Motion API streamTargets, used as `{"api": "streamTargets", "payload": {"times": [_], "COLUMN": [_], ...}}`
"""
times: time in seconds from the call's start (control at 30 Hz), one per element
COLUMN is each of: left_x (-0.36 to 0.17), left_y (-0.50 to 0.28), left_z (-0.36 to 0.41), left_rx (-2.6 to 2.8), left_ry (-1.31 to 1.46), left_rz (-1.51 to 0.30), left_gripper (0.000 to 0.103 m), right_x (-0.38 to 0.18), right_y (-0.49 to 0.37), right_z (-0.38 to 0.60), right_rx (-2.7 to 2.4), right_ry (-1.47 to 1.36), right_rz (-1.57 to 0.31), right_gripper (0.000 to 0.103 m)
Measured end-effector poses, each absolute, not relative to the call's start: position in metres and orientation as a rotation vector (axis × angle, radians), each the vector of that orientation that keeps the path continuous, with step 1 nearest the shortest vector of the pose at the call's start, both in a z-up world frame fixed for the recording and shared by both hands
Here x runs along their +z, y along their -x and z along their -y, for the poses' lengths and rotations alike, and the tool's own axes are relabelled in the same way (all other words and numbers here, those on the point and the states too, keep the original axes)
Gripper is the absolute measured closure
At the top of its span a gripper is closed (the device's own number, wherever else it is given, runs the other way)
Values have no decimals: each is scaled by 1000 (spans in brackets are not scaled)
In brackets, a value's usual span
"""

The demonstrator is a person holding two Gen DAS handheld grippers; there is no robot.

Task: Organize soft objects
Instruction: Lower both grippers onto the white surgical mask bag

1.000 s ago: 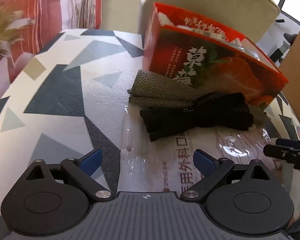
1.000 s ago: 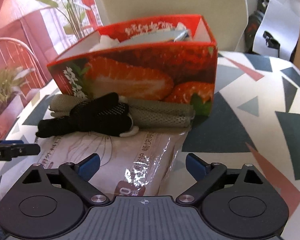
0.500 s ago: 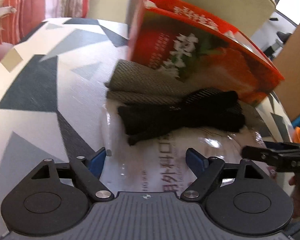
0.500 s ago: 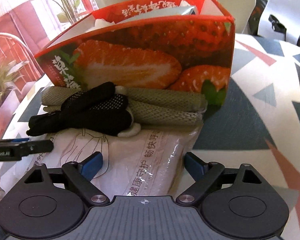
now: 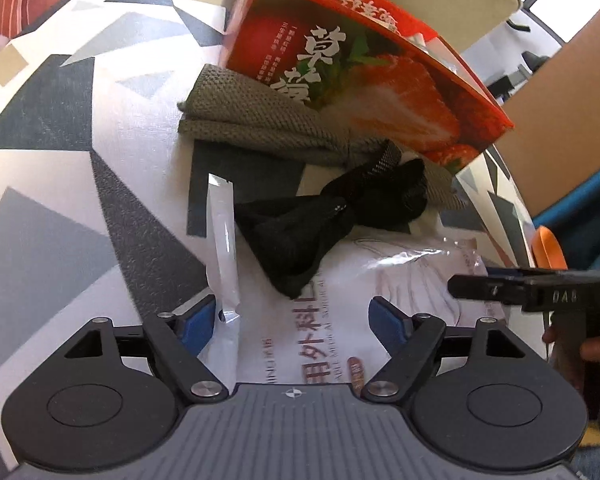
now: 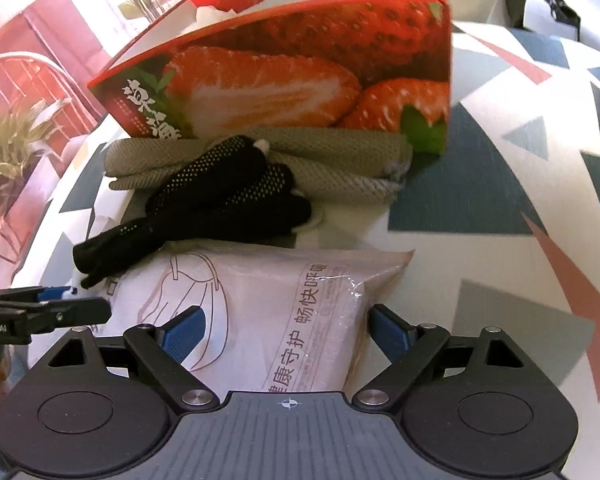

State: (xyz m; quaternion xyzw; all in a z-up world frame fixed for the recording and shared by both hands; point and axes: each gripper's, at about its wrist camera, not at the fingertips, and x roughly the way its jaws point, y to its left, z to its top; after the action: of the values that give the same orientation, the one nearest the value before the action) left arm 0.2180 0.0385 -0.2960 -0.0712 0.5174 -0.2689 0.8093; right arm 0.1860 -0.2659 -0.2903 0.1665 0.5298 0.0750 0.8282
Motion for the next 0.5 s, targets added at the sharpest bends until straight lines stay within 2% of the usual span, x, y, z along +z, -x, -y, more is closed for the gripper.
{"api": "streamTargets", "payload": {"times": [0.17, 0.5], "left_x": [-297, -299], "left_y": [-225, -241], "left_z": [-57, -34], "left_rx": [-537, -570], "left_ry": [154, 90], "left_rz": [-1113, -1126], "left_gripper": [26, 26], "right_x": [-295, -300], "right_y": [-185, -195], "right_z": [275, 262], "right_rx": [141, 164], "right_ry": [-381, -316], "right_rz": [-1145, -1169], "right_gripper": [17, 8]}}
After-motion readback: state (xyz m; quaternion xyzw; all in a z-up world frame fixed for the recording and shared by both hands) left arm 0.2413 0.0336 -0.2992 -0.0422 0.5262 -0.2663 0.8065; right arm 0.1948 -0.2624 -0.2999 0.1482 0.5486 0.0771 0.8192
